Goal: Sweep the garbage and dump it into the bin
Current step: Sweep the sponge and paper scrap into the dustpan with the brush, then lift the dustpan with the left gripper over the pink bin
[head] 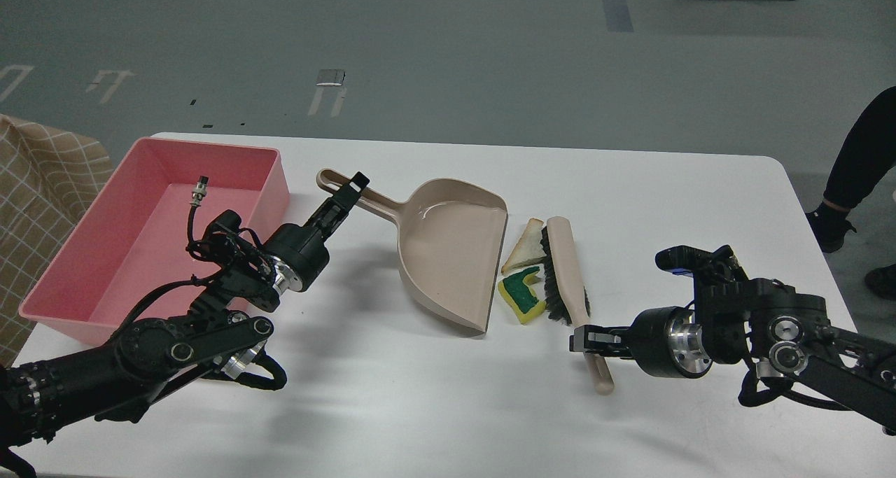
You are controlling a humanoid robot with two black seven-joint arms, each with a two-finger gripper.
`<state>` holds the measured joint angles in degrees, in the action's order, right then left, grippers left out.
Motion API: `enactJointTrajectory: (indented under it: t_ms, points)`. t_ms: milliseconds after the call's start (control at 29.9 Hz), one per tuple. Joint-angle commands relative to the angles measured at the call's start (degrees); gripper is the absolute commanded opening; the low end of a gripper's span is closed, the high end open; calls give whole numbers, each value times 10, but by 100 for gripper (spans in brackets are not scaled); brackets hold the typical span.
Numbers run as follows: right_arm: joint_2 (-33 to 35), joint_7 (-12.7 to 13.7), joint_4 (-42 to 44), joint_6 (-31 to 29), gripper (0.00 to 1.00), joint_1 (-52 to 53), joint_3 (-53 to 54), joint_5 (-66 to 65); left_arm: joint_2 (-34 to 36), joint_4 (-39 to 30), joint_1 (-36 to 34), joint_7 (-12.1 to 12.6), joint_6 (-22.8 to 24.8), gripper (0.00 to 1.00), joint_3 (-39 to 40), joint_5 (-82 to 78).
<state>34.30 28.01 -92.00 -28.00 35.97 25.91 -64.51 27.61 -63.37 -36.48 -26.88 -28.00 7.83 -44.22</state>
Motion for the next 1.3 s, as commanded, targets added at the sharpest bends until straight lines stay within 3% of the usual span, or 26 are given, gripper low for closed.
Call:
enactJointTrajectory:
  t_ms: [0,568,1270]
  points:
    - [-15,0,1,0,0,0,13,0,2,0,0,0,0,0,0,0]
    - [-162,0,45,0,0,-1,99,1,-1,0,0,0,0,0,0,0]
    - [-176,0,34,0,0,6,229,3,-3,0,2,-4,0,0,4,5]
